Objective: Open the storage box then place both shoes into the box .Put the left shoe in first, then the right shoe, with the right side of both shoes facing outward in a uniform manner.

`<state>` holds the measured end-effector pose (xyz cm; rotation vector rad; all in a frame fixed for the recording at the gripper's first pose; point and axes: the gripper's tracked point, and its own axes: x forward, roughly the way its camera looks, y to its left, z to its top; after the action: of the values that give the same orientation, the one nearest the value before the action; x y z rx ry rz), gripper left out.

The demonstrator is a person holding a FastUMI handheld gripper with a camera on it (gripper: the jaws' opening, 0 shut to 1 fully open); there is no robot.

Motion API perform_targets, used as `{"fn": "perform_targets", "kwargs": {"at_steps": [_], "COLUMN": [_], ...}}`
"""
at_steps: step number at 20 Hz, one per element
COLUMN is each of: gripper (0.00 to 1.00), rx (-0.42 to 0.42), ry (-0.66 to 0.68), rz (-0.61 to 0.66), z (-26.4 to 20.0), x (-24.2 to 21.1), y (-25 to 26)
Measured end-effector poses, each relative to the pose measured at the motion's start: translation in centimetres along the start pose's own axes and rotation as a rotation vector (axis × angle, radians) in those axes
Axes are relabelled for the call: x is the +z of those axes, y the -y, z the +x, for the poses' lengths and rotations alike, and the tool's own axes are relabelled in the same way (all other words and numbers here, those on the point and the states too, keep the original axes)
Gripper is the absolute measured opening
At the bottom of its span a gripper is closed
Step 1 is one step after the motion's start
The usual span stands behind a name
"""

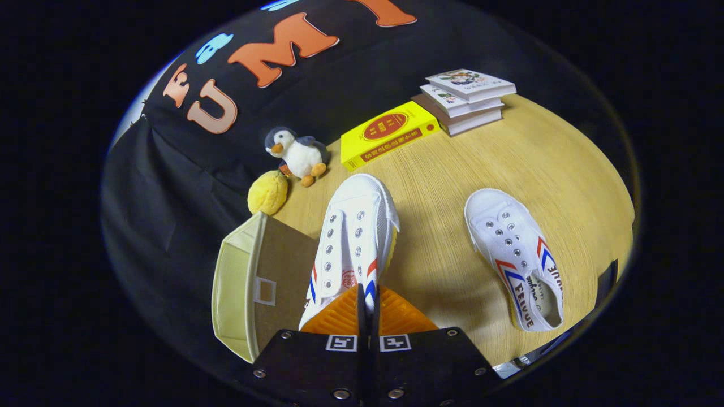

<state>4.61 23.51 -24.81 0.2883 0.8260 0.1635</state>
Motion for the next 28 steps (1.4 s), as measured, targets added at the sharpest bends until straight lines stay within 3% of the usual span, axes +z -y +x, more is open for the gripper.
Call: {"fn": "perform_targets", "kwargs": {"at_steps": [8,15,28], "gripper": [0.0,0.0,0.0], "rx": [0.089,0.177,0.08], "ry": [0.11,0.065,-0.103], "rz": [-0.046,-0.094,-0.155], "z": [-4.8,-2.9,5.3], "x": [3.6,0.5,-8.8], "y": [-9.5,-18.2,-22.2]}}
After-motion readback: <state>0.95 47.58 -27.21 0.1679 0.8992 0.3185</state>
